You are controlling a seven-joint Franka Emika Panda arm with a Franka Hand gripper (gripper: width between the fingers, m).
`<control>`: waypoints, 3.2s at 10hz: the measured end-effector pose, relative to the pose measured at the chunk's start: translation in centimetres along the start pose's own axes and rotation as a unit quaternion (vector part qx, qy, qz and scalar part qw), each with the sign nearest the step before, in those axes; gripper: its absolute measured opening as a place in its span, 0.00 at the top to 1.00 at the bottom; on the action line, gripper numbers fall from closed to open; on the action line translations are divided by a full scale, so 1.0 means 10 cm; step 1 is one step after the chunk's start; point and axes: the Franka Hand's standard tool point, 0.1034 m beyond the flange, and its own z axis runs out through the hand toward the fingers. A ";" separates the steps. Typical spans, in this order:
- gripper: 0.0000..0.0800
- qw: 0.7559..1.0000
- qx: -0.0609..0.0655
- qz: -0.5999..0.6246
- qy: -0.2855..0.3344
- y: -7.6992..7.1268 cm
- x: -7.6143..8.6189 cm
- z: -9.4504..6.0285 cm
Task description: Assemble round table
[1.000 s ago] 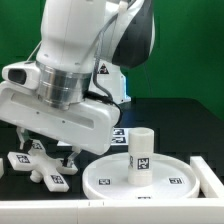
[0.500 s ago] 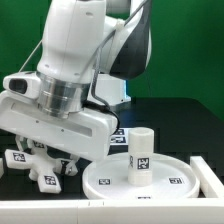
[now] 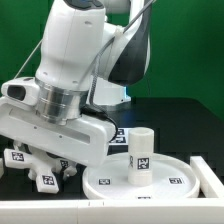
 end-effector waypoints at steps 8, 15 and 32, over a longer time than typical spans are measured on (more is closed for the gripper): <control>0.43 1.000 0.000 0.000 0.000 0.00 0.01 0.00; 0.43 0.988 0.122 0.066 0.065 -0.07 0.13 -1.10; 0.43 0.936 0.263 0.203 0.117 -1.16 0.01 -1.78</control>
Offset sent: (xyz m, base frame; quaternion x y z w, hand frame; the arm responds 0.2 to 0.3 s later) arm 0.0000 0.0000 0.0000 0.0000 0.0000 0.0000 1.0000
